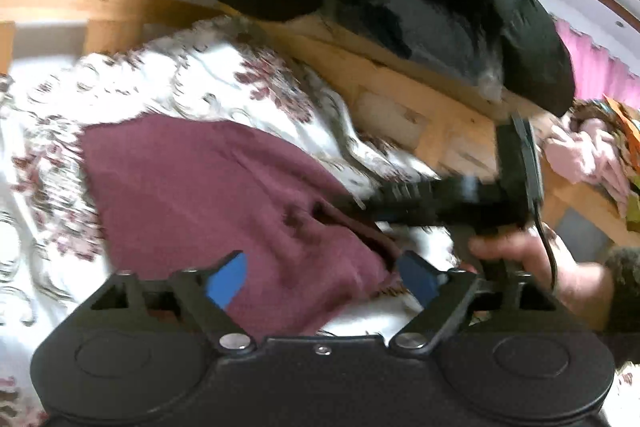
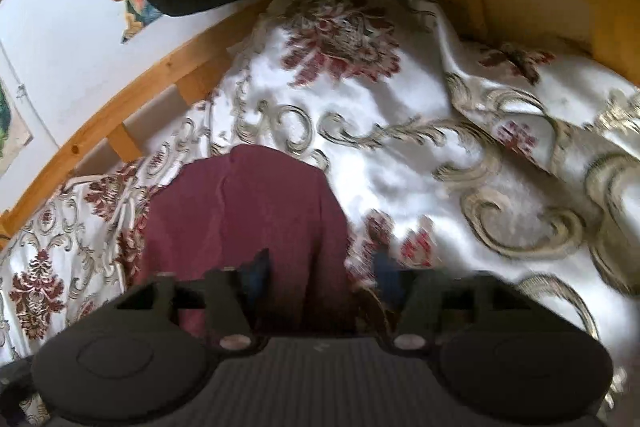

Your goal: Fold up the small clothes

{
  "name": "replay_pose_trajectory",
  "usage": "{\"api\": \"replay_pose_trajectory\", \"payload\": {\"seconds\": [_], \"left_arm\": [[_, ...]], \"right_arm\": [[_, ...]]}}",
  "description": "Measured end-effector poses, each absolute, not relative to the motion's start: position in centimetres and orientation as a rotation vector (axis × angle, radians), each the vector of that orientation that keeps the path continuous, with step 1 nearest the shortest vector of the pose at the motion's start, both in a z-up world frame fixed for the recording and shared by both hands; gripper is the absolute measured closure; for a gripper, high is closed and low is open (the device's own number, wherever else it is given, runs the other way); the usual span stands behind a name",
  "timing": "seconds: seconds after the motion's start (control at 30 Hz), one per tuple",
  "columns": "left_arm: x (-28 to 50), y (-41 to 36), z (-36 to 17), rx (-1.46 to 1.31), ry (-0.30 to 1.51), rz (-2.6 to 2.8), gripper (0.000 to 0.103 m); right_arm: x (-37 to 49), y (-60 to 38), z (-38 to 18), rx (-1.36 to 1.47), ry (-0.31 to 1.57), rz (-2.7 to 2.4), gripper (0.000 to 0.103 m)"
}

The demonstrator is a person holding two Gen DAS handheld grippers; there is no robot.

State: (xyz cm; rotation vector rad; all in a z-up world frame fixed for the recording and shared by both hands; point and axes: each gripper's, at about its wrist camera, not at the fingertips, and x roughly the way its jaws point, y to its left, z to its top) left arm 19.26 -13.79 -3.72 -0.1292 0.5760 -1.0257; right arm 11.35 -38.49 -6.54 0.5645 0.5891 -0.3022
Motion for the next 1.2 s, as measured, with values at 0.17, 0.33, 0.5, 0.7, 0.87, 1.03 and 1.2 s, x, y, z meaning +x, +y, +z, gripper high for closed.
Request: {"api": "replay_pose_trajectory", "payload": {"seconds": [0.17,0.33,0.5,0.7,0.87,1.03,1.2], "left_arm": [[20.4,-10.9,-3.0,-0.229,0.581,-0.871,0.001],[22.2,-9.8,-4.5,-0.283,0.741,-0.758,0.001],[23.2,-10.0,-6.7,-0.261,0.886,-0.724,0.001],[23.4,-9.8,-8.8,-0.263,1.003,-0.730,0.001],[23.6,-9.5,-9.0,-0.264,1.013,-0.736,0.001],[23.5,-9.6,-9.0,-0.262,1.012,-0.734,0.001],[23.5,-9.6,-9.0,-0.263,1.013,-0.734,0.001]], "right_arm": [[10.7,-36.5,-6.4,0.419,0.578,-0.311,0.087],[10.4,-36.5,-6.3,0.461,0.561,-0.347,0.076],[9.7,-35.2,-6.4,0.423,0.562,-0.308,0.047],[8.4,-32.5,-7.1,0.219,0.620,-0.289,0.034],[7.0,-30.9,-7.4,0.067,0.612,-0.343,0.029],[7.5,-31.2,-4.9,0.119,0.485,-0.347,0.025],[10.4,-29.7,-4.1,0.009,0.476,-0.234,0.060]]}}
